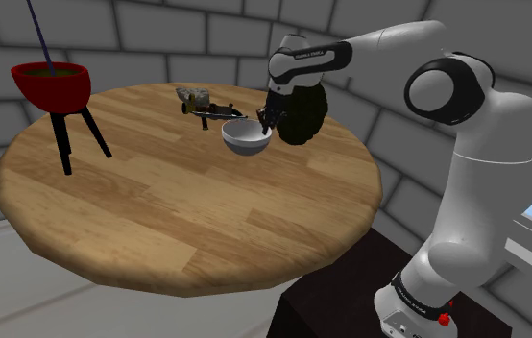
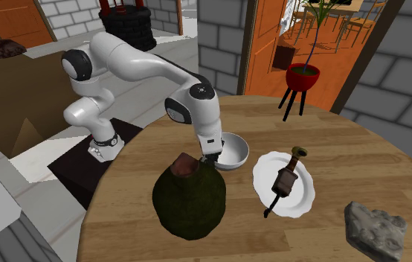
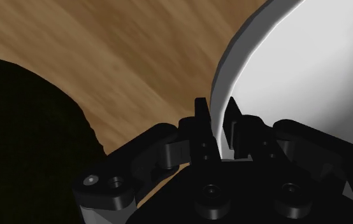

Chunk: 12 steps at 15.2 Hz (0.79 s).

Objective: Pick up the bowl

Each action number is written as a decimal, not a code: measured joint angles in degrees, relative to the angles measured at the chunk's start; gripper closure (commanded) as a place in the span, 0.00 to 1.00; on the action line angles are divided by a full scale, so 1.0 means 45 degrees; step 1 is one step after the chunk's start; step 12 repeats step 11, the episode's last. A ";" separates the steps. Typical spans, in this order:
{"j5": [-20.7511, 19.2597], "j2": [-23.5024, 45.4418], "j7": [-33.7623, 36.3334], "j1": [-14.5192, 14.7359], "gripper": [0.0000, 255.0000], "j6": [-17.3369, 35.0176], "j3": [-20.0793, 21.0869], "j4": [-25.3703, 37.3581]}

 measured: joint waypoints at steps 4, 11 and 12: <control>-0.0051 -0.0142 0.0090 0.0004 1.00 -0.0623 -0.0010 0.0485; -0.0112 -0.0278 0.0220 -0.0012 1.00 -0.1698 -0.0029 0.1432; -0.0112 -0.0278 0.0220 -0.0012 1.00 -0.1698 -0.0029 0.1432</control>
